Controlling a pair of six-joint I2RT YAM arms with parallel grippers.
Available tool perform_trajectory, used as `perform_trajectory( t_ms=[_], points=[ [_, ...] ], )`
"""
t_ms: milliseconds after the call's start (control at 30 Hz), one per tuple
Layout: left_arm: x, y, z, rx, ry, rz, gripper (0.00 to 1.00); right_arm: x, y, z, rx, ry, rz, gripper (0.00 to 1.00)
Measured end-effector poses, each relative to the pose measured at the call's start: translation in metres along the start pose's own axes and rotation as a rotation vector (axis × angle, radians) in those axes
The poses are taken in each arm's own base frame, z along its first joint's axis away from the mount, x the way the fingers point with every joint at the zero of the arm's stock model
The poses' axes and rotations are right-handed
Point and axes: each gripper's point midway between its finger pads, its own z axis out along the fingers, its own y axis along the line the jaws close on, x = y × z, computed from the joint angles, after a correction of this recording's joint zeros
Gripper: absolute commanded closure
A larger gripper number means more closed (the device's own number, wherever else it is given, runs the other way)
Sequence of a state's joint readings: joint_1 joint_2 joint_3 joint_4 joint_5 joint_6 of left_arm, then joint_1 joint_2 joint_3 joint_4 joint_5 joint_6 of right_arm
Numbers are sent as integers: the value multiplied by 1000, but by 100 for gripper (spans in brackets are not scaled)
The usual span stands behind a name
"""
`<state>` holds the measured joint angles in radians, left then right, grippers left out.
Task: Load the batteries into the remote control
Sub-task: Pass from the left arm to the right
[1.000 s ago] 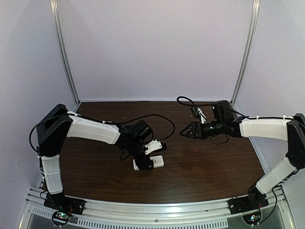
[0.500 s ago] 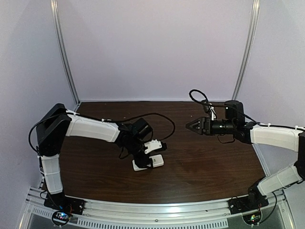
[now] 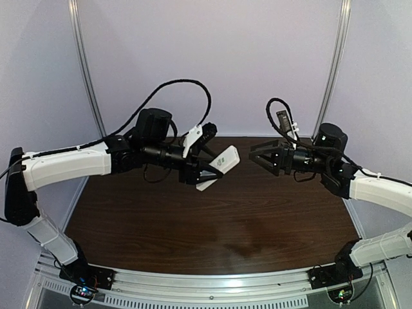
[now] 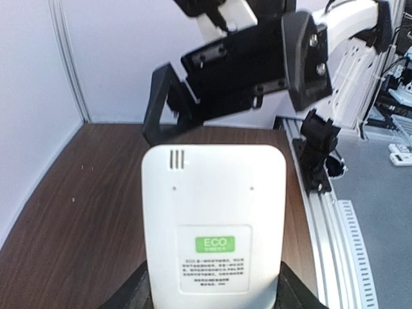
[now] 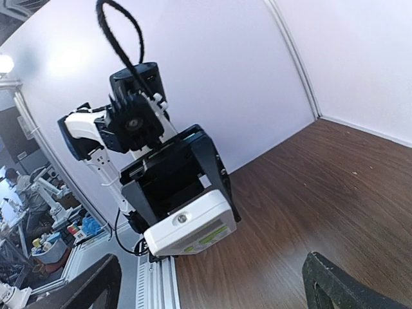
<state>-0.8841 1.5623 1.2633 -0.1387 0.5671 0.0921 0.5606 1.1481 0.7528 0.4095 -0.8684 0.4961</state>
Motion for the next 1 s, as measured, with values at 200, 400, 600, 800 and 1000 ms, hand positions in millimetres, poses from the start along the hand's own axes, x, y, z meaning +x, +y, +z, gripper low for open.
perform_trajectory(
  t_ms=[200, 400, 600, 800, 1000],
  points=[
    [-48, -21, -19, 83, -186, 23, 72, -7, 51, 20, -132, 8, -115, 0],
    [-55, -38, -22, 188, -243, -4, 72, -17, 81, 38, -193, 7, -224, 2],
    [-59, -47, -26, 248, -279, -21, 72, -17, 84, 50, -202, 23, -269, 18],
    [-64, -50, -27, 274, -306, -36, 72, -10, 84, 56, -198, 45, -280, 30],
    [-62, -48, -23, 282, -308, -62, 71, -9, 83, 57, -180, 44, -296, 46]
  ],
)
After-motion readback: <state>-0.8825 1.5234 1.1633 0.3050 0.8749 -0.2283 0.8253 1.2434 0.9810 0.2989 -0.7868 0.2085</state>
